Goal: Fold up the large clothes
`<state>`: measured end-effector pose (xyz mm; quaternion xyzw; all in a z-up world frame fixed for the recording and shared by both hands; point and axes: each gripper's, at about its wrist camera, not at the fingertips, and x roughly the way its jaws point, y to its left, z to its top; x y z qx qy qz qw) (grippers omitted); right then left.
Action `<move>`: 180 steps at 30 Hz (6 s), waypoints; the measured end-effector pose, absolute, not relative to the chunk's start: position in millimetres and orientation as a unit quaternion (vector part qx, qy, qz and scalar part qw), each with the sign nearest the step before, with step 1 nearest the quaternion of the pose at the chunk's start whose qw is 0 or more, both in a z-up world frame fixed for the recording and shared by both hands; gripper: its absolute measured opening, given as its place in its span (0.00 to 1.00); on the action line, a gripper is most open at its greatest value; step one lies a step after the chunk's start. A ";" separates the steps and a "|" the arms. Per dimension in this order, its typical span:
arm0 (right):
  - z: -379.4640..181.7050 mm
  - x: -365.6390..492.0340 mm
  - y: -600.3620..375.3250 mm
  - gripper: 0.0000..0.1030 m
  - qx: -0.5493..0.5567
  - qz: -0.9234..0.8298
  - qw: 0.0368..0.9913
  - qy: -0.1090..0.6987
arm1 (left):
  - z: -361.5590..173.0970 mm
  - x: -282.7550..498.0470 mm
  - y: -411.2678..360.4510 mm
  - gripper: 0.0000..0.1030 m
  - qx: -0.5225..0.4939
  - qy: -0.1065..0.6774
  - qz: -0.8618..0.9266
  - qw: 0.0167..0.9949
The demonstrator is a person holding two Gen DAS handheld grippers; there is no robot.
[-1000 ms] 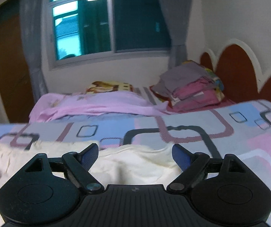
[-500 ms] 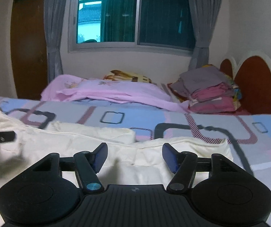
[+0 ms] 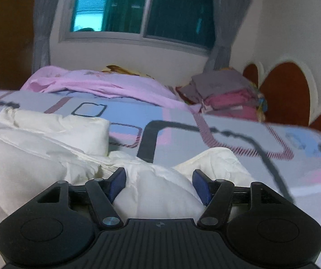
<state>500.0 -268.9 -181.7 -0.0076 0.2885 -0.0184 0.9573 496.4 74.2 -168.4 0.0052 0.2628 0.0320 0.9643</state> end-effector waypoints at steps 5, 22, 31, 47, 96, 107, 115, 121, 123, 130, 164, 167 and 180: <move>-191.6 511.4 -291.0 0.70 0.062 -0.003 0.948 0.313 | -174.1 504.8 80.4 0.85 -0.018 0.286 0.026 0.958; -111.5 442.9 -219.1 0.70 0.047 0.049 0.963 0.262 | -113.5 446.6 35.4 0.86 -0.028 0.283 -0.042 0.958; -155.3 452.5 -211.8 0.70 0.029 0.018 0.947 0.320 | -152.1 448.1 22.1 0.85 0.000 0.331 -0.016 0.944; -129.9 426.6 -223.5 0.70 0.037 0.036 0.950 0.308 | -137.6 441.0 25.8 0.86 -0.001 0.355 -0.009 0.935; -157.6 290.3 -346.3 0.92 0.299 -0.073 0.868 0.390 | -169.3 344.6 182.4 0.87 -0.326 0.410 0.004 0.852; -157.3 317.5 -354.6 0.44 0.360 -0.097 0.859 0.350 | -175.8 367.2 187.8 0.34 -0.347 0.386 0.003 0.855; -120.7 298.9 -344.2 0.22 0.326 -0.084 0.878 0.340 | -154.9 357.5 189.3 0.19 -0.331 0.374 -0.029 0.866; -104.1 257.8 -336.6 0.22 0.324 -0.085 0.876 0.346 | -140.1 330.4 201.9 0.19 -0.323 0.383 -0.057 0.864; -100.9 240.6 -335.8 0.22 0.326 -0.082 0.874 0.351 | -138.3 313.2 207.6 0.19 -0.322 0.388 -0.063 0.861; -97.3 183.0 -338.3 0.22 0.334 -0.071 0.864 0.371 | -138.4 248.3 216.4 0.19 -0.325 0.405 -0.056 0.853; -76.3 75.8 -374.0 0.57 0.202 -0.049 0.924 0.321 | -106.6 126.6 171.9 0.77 -0.098 0.368 0.108 0.918; -65.3 79.2 -361.0 0.56 0.168 -0.040 0.938 0.302 | -90.7 123.2 169.1 0.77 -0.093 0.346 0.103 0.928; -69.9 152.7 -247.1 0.56 0.093 0.040 0.951 0.291 | -96.8 198.1 90.7 0.77 -0.021 0.315 0.007 0.949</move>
